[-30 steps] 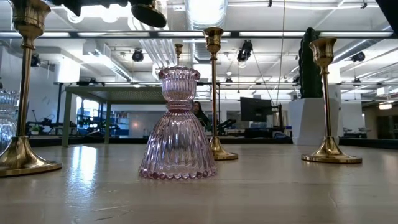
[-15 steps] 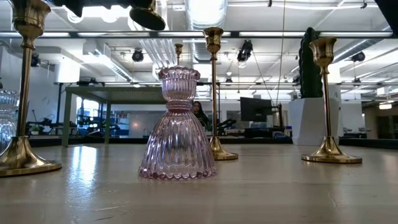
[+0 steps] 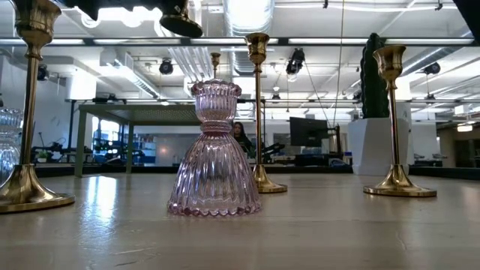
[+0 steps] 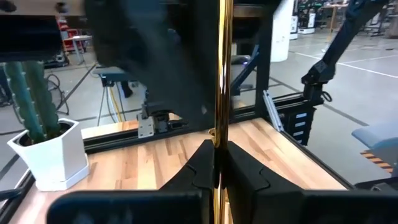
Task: Pick & Place candle stick holders
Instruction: Put the golden candle holder on the shelf
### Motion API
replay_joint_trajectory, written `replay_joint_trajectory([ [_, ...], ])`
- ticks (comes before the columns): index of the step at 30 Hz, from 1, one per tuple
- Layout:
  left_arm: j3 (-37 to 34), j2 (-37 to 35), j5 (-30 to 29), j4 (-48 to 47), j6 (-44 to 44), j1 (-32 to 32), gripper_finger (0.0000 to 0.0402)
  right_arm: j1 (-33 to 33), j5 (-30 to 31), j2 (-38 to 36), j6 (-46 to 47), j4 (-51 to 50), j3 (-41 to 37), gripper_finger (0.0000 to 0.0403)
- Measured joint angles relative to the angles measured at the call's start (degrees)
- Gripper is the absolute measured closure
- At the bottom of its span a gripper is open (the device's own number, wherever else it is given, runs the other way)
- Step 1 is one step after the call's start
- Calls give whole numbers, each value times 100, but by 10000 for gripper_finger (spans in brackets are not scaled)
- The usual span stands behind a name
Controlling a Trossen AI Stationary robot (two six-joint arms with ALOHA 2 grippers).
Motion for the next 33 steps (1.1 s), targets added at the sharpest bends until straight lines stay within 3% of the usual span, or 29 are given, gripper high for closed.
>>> replay_joint_trajectory([
  [6, -4, -266, -123, -230, 33, 6, 381, -8, 199, -145, 102, -1011, 318, 268],
  [12, -4, -734, -1430, -603, 317, 11, 381, -10, 410, -489, 996, -2335, 324, 217],
  [17, -3, -926, -2801, -606, 838, 84, 381, 150, 1764, -842, 1798, -3260, 212, 216],
  [21, -4, -951, -3341, -584, 989, 369, 381, 336, 2541, -1218, 2461, -3540, 53, 228],
  [27, -4, -938, -3222, -449, 870, 1385, 381, 771, 3369, -2008, 3384, -3575, -847, 246],
  [33, -276, -912, -1697, 252, 269, 2777, 381, 1237, 4601, -3033, 4129, -2887, -2558, 262],
])
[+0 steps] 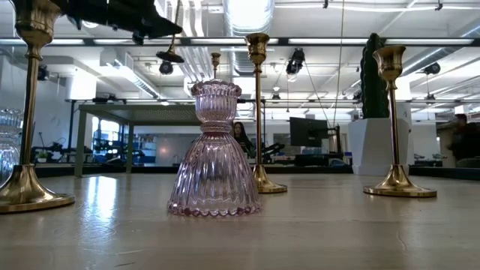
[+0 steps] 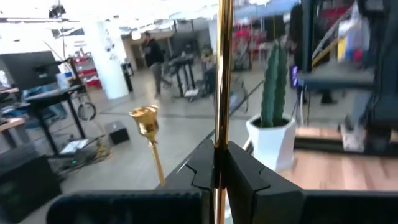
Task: Pick & Place candle stick holders
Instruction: Put the golden candle holder on the shelf
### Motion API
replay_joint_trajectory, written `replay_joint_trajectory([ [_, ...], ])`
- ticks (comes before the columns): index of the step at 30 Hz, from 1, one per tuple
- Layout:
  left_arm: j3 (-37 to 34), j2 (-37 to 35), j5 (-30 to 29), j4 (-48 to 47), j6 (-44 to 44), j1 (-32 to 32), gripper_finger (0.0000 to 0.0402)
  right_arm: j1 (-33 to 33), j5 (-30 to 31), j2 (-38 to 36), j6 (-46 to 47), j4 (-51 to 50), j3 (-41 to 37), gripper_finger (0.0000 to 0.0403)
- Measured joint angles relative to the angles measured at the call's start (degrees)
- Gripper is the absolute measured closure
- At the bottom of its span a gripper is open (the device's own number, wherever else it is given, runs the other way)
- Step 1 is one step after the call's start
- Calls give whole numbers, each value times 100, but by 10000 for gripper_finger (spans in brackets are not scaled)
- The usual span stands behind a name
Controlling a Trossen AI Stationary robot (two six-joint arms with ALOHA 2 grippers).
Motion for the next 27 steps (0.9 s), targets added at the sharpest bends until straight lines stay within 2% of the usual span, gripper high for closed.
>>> replay_joint_trajectory([
  [2, -115, 47, 401, 165, -221, 399, 381, 126, 300, -314, 55, 499, -626, 267],
  [4, -204, 132, 599, 239, -346, 709, 381, 170, 353, -610, 60, 1017, -1182, 273],
  [10, -482, 579, 741, 1093, -628, 1109, 381, 154, 485, -1356, 22, 2269, -2587, 287],
  [21, -484, 1590, 656, 2088, -996, 1478, 381, 188, 1313, -2596, 943, 2690, -4207, 316],
  [27, -747, 1930, 503, 2908, -1027, 1545, 381, 199, 1490, -3238, 869, 3267, -4943, 329],
])
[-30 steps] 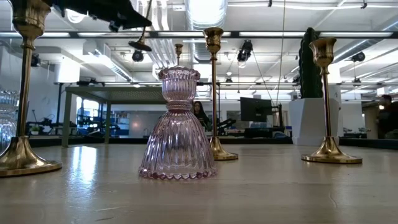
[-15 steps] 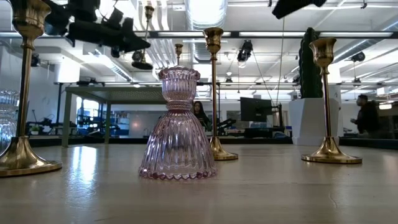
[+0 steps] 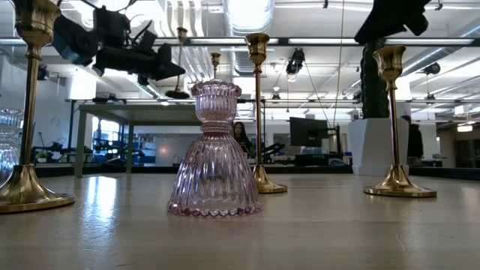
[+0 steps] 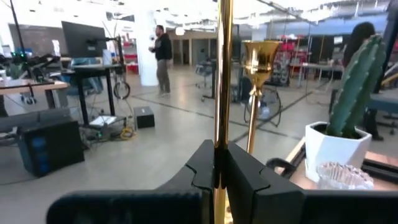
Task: Pick & Place candle stick holders
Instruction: Put the golden candle holder on the shelf
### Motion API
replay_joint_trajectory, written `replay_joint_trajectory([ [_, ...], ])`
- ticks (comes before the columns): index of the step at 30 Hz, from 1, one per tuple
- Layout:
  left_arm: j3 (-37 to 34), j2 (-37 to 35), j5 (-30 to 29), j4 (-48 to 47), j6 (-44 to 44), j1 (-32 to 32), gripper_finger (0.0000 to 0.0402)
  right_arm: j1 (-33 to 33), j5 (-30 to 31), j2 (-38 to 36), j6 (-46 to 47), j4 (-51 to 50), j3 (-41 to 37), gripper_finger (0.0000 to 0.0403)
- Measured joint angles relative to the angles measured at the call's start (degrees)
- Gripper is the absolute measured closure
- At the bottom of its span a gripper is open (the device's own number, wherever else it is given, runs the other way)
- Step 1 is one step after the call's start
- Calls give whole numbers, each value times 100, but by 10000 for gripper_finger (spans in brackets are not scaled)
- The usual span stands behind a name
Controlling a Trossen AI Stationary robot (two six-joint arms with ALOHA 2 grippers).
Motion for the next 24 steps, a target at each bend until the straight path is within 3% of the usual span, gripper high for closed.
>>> replay_joint_trajectory([
  [7, -534, 373, -283, 1032, -126, 124, 381, 0, 74, -434, -157, 343, -434, 335],
  [24, -467, 1037, -282, 1242, 148, 183, 381, -2, 83, -492, -762, 802, -502, 339],
])
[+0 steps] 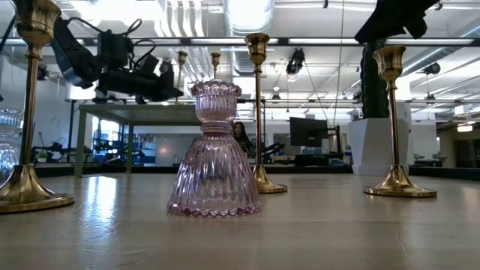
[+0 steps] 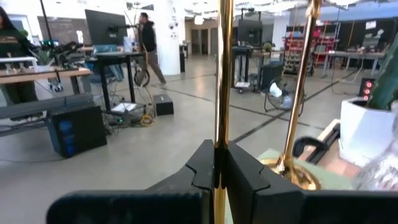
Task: Pick & Place candle stick holders
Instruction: Put the golden candle holder on the shelf
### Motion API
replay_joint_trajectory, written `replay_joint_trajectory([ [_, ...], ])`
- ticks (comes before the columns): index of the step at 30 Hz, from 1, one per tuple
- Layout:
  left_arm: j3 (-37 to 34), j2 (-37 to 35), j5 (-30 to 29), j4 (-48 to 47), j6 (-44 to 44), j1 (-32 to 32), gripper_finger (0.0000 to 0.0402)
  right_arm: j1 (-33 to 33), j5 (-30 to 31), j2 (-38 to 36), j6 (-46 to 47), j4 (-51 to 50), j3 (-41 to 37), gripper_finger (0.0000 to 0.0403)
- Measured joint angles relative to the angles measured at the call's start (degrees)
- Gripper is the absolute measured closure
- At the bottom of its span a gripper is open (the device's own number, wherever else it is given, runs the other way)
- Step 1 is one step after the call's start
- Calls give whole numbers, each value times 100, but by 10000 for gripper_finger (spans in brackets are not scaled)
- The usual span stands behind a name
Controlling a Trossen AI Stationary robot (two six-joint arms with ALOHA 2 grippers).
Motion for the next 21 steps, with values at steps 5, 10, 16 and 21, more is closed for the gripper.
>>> replay_joint_trajectory([
  [5, -1, 187, 5, 204, 2, -1, 381, 0, -2, -2, -2, 13, 0, 344],
  [10, 6, 330, 7, 374, -15, 6, 381, 0, -4, 0, -2, 17, 0, 340],
  [16, 4, 332, 20, 329, -18, 26, 381, 0, -4, 0, -2, 17, 0, 334],
  [21, -5, 203, 17, 163, -22, 62, 381, 0, -11, 0, -2, 17, 0, 334],
])
